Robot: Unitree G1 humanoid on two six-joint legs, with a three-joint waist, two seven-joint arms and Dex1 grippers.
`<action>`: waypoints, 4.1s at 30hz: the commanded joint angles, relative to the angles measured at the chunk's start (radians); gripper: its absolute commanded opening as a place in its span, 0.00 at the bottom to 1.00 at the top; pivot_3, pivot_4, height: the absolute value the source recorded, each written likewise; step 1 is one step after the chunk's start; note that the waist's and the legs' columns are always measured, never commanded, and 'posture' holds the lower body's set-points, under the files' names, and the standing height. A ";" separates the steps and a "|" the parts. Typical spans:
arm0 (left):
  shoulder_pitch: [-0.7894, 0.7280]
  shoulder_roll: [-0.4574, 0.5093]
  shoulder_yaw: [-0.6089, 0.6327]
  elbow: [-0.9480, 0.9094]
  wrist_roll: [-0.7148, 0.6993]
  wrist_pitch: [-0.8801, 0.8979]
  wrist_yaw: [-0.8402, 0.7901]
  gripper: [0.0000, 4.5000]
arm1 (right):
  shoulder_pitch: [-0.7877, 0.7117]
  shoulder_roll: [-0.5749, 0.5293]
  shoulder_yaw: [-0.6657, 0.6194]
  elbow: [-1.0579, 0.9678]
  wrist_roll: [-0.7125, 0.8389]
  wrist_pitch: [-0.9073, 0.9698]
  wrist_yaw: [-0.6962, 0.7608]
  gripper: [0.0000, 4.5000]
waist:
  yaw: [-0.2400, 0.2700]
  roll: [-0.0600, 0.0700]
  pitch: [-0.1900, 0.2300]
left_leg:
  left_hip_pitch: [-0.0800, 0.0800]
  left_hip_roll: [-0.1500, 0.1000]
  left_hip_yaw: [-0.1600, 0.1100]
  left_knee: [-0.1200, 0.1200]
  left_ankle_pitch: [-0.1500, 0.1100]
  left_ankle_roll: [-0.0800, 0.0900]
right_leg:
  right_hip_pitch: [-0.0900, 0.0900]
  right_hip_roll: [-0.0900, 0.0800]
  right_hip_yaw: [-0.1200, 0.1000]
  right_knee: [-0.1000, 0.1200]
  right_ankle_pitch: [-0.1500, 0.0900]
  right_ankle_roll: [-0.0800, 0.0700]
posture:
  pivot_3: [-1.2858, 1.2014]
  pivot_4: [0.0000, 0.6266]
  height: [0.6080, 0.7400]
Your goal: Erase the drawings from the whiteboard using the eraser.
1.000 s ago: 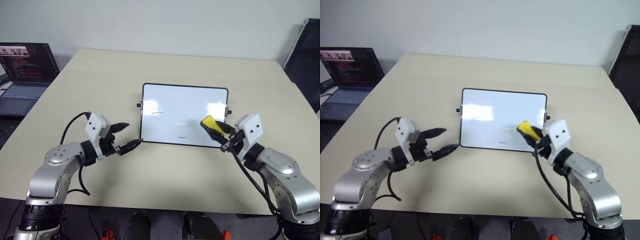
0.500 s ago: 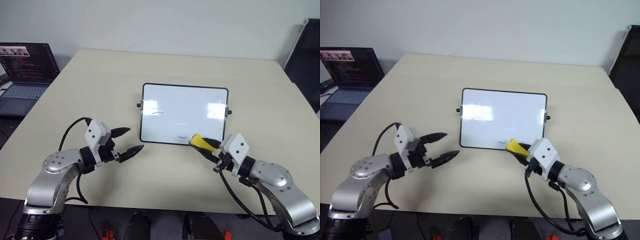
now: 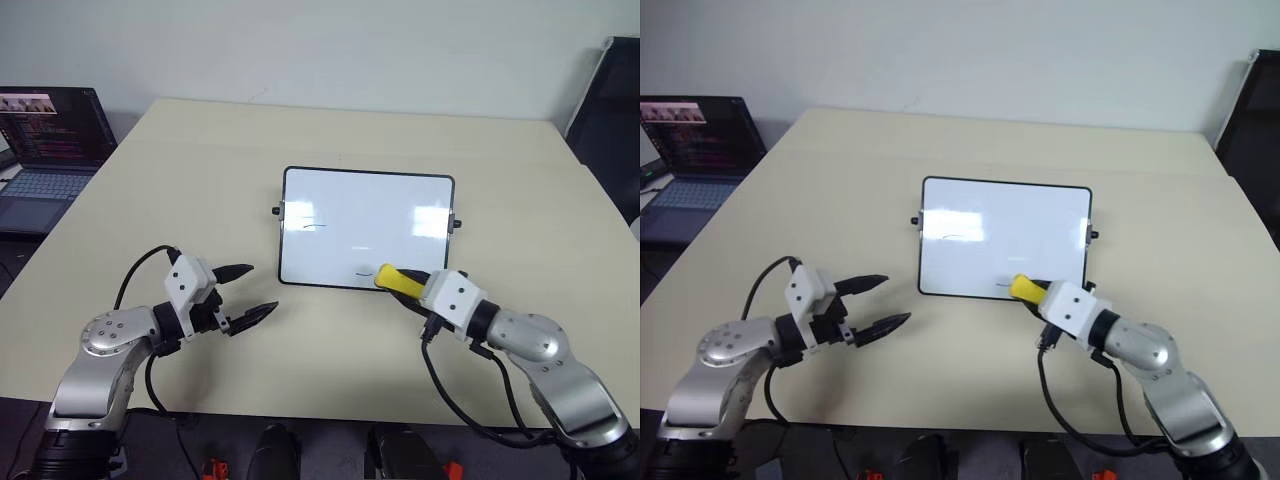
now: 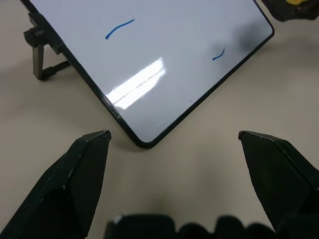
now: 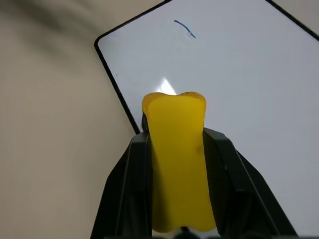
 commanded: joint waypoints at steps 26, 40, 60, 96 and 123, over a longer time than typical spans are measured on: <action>-0.234 0.007 -0.103 0.037 0.009 -0.005 -0.102 1.00 | -0.305 0.078 0.253 0.348 -0.425 -0.103 0.039 0.24 | 0.003 0.000 0.000 | 0.000 0.000 -0.001 0.002 0.000 0.000 | 0.001 0.000 -0.001 0.001 0.004 0.006 | 0.52 0.24 1.00; -0.242 0.022 -0.093 0.037 0.012 0.030 -0.099 1.00 | -0.188 -0.032 0.142 0.317 -0.437 -0.064 0.091 0.24 | 0.013 0.000 0.000 | 0.000 0.000 0.000 0.009 0.000 0.000 | 0.003 0.000 0.000 0.001 0.004 0.004 | 0.52 0.24 1.00; -0.214 0.012 -0.069 -0.006 -0.002 0.069 -0.043 1.00 | -0.342 0.159 0.185 0.391 -0.444 -0.137 0.070 0.24 | 0.000 0.000 0.000 | 0.001 0.000 0.002 0.008 0.004 0.006 | 0.002 0.000 0.002 0.001 0.009 0.004 | 0.52 0.24 1.00; -0.085 -0.107 0.094 -0.156 -0.073 0.144 0.304 1.00 | 0.019 0.346 -0.229 -0.054 0.222 0.193 -0.086 0.24 | -0.002 0.000 0.000 | -0.001 0.000 0.001 0.004 0.004 0.005 | 0.001 0.000 0.001 0.000 0.006 0.002 | 0.52 0.24 1.00; -0.126 -0.052 0.058 -0.095 -0.025 0.114 0.234 1.00 | -0.553 0.286 0.197 0.444 -0.113 0.038 -0.035 0.24 | -0.006 0.000 0.001 | -0.002 0.000 0.003 -0.002 0.004 0.005 | -0.005 0.000 0.002 0.000 0.009 0.006 | 0.52 0.24 1.00</action>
